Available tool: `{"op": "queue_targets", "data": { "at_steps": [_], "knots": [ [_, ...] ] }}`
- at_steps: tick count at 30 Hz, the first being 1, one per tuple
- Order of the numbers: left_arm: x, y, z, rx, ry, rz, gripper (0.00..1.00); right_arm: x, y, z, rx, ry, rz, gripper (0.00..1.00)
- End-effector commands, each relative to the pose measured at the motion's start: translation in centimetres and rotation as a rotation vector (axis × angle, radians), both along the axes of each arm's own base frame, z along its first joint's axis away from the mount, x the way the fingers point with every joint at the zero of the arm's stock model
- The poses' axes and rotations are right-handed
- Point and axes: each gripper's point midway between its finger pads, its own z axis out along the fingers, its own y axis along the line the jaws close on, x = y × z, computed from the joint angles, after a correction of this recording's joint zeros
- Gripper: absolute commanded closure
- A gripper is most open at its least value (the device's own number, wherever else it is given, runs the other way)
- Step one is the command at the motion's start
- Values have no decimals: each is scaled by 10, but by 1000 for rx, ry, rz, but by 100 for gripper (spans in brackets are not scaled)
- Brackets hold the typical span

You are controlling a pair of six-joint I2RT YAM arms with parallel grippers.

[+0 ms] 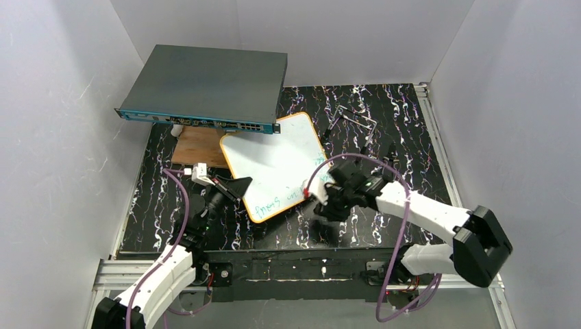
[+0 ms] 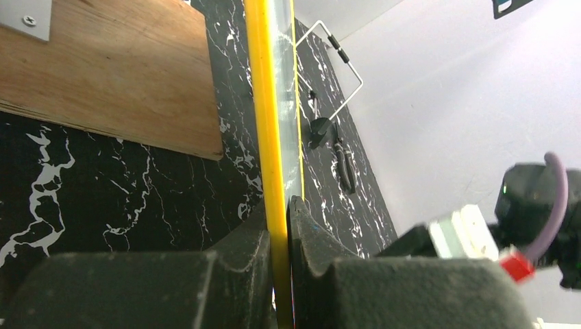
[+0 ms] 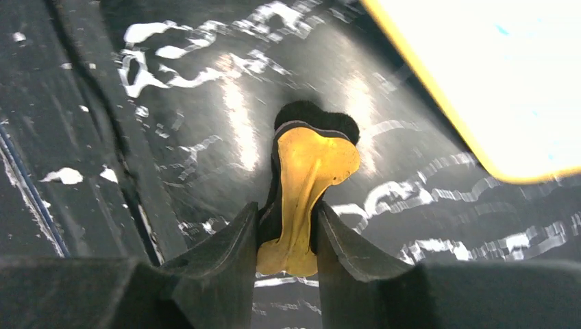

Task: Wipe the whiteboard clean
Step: Pick up the whiteboard eraser from the center of the board, then erase the whiteboard.

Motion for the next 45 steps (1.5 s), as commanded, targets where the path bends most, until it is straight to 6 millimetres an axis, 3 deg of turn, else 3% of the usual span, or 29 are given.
{"op": "queue_targets", "data": {
  "at_steps": [1, 7, 13, 16, 20, 25, 27, 31, 39, 42, 45],
  "knots": [
    [-17, -15, -32, 128, 42, -154, 100, 30, -26, 34, 115, 10, -139, 99],
    [-29, -24, -43, 102, 88, -218, 100, 110, -35, 79, 352, -118, -455, 99],
    [-36, -29, -42, 85, 100, -231, 100, 169, -24, 76, 366, -147, -629, 99],
    [-38, -30, -41, 84, 107, -231, 100, 182, -11, 73, 364, -106, -656, 99],
    [-40, -34, -42, 87, 112, -248, 100, 178, 5, 52, 321, -57, -655, 99],
    [-40, -35, -43, 98, 102, -259, 100, 162, 4, 31, 276, 0, -651, 99],
    [-40, -35, -43, 109, 96, -261, 100, 154, -4, 21, 229, 15, -661, 99],
    [-41, -35, -41, 117, 74, -267, 100, 156, -29, 6, 175, -38, -751, 99],
    [-45, -38, -37, 128, 57, -300, 100, 165, -46, -2, 103, -27, -830, 99],
    [-46, -39, -37, 132, 49, -308, 100, 158, -39, -1, 118, 26, -808, 99],
    [-47, -40, -37, 136, 46, -318, 100, 130, -15, 1, 152, 115, -669, 99]
  ]
}}
